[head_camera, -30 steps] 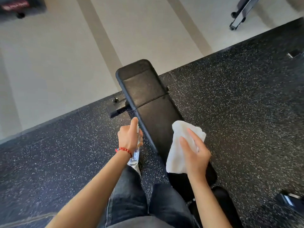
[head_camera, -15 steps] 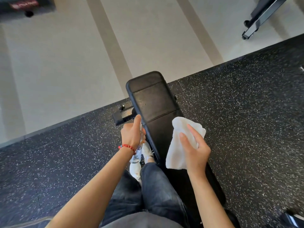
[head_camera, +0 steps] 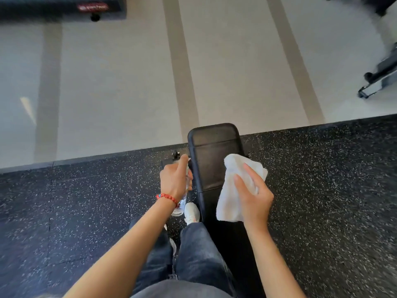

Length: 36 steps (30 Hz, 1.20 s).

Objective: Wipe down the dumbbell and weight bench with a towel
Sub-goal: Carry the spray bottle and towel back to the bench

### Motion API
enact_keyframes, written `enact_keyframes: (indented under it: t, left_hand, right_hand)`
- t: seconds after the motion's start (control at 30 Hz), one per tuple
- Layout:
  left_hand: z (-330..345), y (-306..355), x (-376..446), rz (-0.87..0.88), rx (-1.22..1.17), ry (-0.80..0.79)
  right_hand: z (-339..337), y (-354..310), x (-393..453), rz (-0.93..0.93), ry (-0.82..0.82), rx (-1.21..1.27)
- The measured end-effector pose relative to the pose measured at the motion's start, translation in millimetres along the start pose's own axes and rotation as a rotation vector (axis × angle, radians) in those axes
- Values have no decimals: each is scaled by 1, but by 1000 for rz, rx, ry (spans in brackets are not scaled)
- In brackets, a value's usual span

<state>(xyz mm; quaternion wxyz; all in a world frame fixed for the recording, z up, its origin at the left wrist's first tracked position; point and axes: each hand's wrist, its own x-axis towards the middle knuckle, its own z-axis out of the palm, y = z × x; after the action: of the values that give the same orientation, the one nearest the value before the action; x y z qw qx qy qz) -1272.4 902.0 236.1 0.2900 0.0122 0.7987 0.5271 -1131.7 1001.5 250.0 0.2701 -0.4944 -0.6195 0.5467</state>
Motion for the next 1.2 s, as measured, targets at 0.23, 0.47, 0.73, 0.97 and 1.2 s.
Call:
enact_keyframes:
  t: [0.23, 0.47, 0.73, 0.97, 1.2]
  left_hand:
    - [-72, 3, 27, 1, -95, 103]
    - [-185, -6, 66, 1, -180, 244]
    - [-334, -33, 98, -1, -279, 452]
    - [-443, -54, 108, -59, -400, 680]
    - [-522, -71, 119, -129, -522, 904]
  right_hand:
    - [77, -28, 14, -60, -155, -19]
    - [202, -65, -6, -121, -339, -70]
    - [362, -106, -67, -205, -570, -77]
    - [478, -132, -120, -307, -839, -140]
    - [580, -155, -152, -444, -1083, -224]
